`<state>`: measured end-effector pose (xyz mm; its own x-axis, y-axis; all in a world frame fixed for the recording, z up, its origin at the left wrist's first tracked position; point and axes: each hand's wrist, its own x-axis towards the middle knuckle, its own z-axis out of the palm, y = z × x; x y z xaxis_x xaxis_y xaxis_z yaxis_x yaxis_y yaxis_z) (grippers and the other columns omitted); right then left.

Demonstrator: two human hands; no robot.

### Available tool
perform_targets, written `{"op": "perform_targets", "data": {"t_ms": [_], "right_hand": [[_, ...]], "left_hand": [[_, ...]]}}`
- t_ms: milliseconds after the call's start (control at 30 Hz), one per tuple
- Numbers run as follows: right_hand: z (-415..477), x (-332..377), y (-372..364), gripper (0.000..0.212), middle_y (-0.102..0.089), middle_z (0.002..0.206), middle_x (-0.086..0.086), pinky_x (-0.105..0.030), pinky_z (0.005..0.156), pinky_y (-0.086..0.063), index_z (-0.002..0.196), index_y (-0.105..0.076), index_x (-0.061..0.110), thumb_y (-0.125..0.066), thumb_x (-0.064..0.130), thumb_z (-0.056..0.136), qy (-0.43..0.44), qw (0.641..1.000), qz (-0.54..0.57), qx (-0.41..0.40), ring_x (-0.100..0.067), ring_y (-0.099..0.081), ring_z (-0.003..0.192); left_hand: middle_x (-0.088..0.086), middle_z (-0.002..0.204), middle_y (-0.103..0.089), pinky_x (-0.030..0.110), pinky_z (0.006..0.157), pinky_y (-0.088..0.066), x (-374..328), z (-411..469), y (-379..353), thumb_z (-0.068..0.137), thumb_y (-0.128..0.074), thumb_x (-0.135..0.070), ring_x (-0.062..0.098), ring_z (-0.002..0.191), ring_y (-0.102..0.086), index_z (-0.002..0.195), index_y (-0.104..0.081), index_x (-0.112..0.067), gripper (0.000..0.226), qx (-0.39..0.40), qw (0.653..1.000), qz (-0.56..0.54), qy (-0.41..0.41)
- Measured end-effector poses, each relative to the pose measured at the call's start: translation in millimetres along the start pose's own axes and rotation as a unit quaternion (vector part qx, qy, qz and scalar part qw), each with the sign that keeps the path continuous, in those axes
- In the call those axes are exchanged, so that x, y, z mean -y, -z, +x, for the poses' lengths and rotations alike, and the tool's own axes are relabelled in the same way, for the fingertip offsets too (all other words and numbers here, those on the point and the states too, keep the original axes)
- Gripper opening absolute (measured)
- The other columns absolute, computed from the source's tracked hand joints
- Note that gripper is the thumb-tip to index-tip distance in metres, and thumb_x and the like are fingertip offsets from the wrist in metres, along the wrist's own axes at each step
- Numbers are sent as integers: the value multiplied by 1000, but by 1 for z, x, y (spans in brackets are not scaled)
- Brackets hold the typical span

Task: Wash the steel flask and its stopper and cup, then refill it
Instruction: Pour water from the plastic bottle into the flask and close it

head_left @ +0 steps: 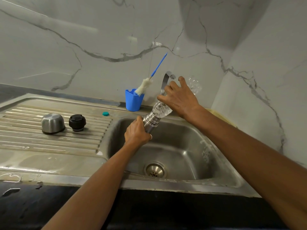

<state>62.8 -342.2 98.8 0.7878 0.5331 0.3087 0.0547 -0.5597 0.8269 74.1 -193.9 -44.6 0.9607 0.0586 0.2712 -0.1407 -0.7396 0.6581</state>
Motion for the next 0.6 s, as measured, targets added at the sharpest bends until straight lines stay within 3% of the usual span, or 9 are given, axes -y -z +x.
{"op": "perform_targets", "data": {"t_ms": [600], "right_hand": [[-1, -4, -5, 54, -52, 132, -13, -53, 113, -27, 138, -44, 26, -70, 15, 92, -23, 1000, 3, -6, -32, -45, 129]], "left_hand": [[4, 113, -62, 34, 75, -44, 2, 4, -4, 70, -88, -24, 19, 92, -55, 115, -46, -19, 62, -5, 1000, -11, 3]]}}
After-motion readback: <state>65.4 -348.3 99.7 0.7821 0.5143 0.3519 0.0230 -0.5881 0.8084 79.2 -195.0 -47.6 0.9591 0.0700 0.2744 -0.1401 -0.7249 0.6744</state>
